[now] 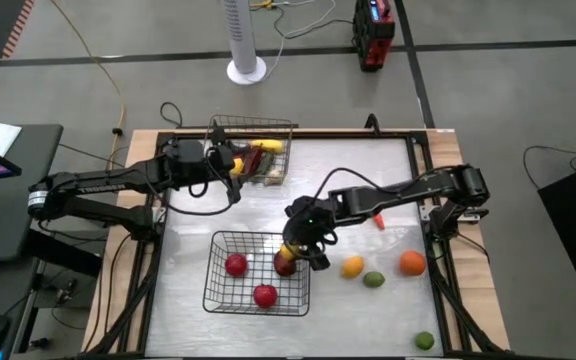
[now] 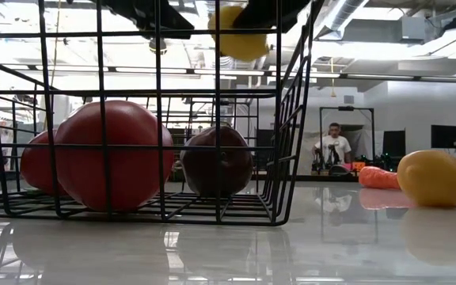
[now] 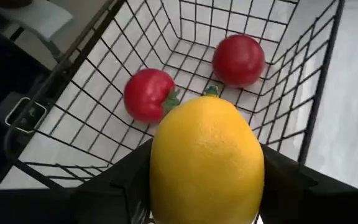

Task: Sort produce into baskets
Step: Put the yellow lemon into the bottom wire basket, then put the yellow lemon from top wire basket into the bottom wire basket

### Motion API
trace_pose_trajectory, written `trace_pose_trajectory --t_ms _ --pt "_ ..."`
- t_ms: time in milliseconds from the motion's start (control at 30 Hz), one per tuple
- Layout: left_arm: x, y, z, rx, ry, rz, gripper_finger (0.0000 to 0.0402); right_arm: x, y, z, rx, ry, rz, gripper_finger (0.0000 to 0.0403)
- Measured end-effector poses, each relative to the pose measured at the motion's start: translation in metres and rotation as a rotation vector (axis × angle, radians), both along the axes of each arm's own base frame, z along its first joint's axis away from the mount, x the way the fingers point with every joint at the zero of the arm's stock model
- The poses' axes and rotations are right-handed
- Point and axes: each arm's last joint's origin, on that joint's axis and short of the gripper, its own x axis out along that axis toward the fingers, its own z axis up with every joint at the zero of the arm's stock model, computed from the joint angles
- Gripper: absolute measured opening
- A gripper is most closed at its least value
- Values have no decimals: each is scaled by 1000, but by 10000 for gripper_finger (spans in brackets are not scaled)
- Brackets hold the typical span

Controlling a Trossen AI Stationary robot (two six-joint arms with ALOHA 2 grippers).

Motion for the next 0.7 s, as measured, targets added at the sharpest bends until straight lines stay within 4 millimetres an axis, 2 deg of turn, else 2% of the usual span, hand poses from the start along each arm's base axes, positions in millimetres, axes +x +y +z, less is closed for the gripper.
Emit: trace_pose_trajectory --t_ms 167,300,433,533,700 --pt "-2 1 -5 -48 35 56 261 5 5 -11 -4 18 10 263" --pt "-3 3 -5 -64 21 131 261 9 11 -34 -40 67 26 303" --pt "-4 3 -8 -89 42 167 261 9 11 -38 -92 104 -40 341" --pt "-7 7 -18 -151 122 227 261 1 5 -21 -119 96 -123 353" --pt "-8 21 -34 -227 223 301 261 -27 -3 17 -178 -7 -216 353"
